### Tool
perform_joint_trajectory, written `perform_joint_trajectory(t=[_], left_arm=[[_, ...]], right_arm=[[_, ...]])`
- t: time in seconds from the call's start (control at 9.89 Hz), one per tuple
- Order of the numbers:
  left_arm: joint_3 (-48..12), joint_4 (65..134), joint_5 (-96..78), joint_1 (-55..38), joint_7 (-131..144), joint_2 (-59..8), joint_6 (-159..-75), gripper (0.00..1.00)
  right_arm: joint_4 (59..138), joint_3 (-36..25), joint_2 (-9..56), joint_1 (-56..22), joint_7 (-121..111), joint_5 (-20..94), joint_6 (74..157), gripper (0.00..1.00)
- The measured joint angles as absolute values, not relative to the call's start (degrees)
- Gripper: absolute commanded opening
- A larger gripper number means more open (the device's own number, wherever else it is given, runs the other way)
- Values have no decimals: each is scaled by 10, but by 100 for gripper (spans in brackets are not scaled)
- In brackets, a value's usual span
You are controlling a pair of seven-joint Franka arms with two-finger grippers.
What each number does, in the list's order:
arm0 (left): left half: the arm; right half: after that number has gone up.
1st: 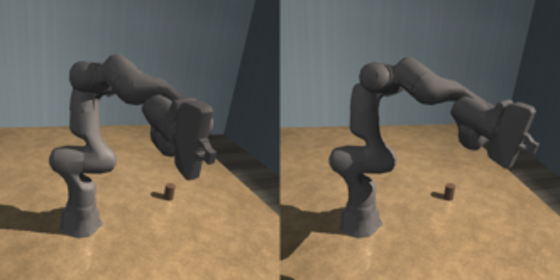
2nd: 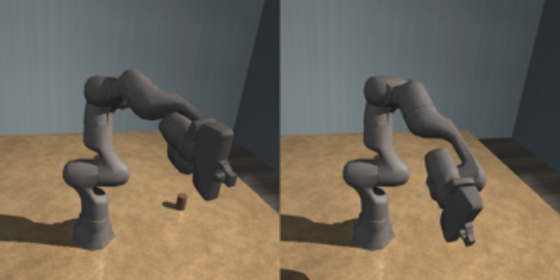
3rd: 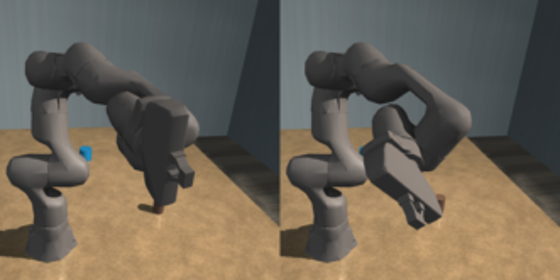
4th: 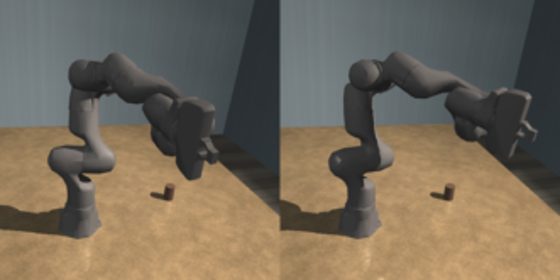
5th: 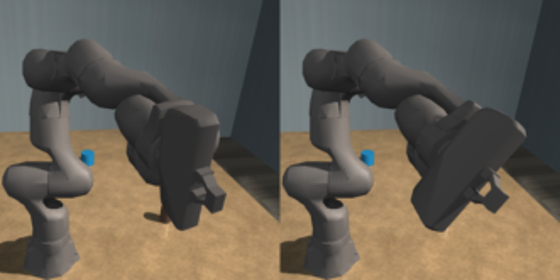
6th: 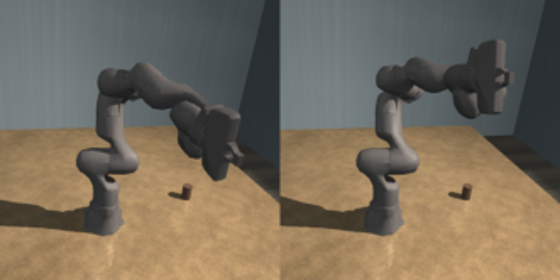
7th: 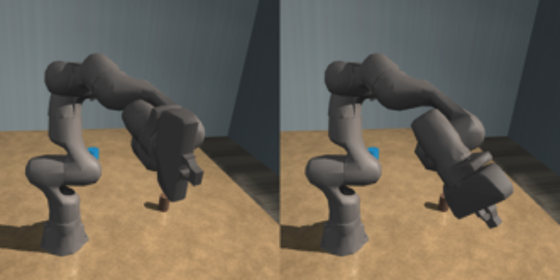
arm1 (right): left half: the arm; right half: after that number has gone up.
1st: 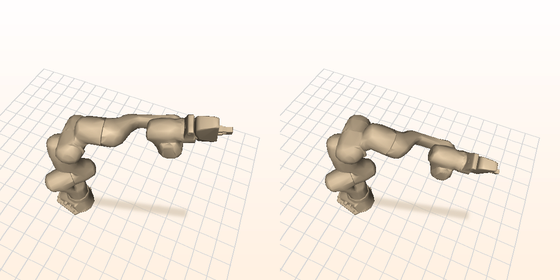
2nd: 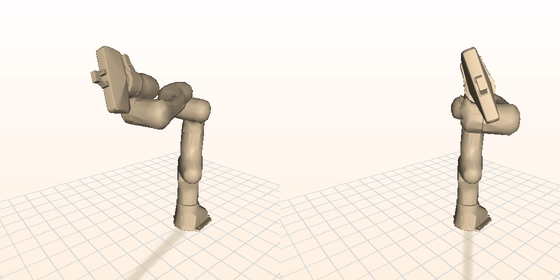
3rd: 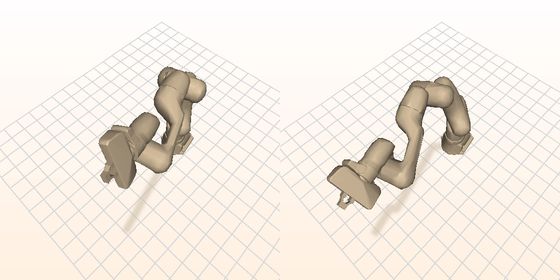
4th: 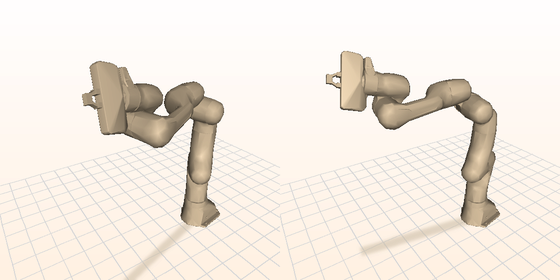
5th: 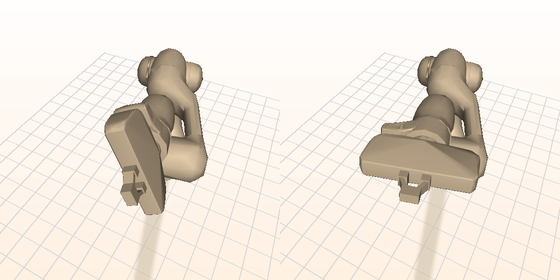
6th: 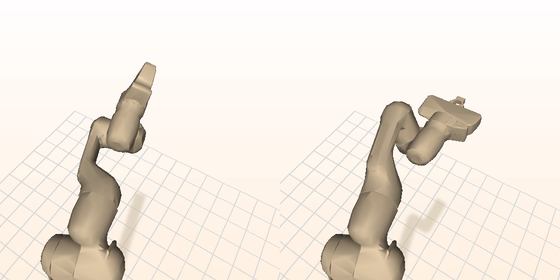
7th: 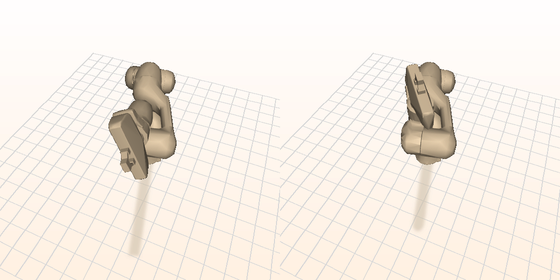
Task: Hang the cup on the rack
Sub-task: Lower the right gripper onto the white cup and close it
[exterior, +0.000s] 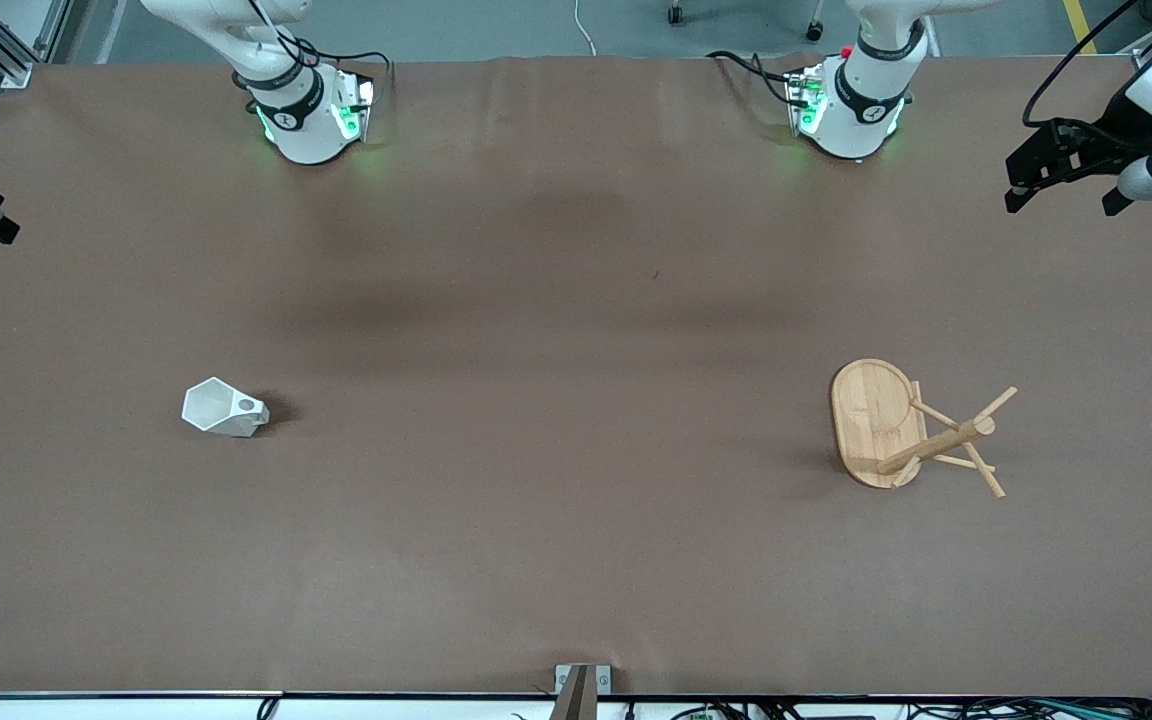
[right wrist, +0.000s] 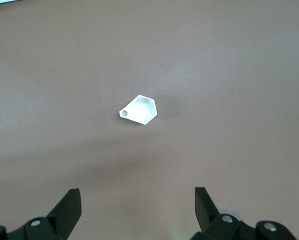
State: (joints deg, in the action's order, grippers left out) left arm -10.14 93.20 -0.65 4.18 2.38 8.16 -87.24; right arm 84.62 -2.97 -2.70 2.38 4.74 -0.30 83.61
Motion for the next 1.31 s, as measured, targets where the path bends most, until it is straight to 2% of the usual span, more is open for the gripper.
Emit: perform_joint_trajectory(t=[0.71,0.91,1.31], left_arm=[[-101,931,-6,42,24,81,-871,100],[-101,931,-6,42,24,81,-867,100],[-101,930,-6,42,24,81,-865,100]], right_arm=[[866,-29,-22,18,48,-3,845,100],[936,-30,-1,18,48,-3,941,100],[1057,-31,97,18,29,-3,1145,100]])
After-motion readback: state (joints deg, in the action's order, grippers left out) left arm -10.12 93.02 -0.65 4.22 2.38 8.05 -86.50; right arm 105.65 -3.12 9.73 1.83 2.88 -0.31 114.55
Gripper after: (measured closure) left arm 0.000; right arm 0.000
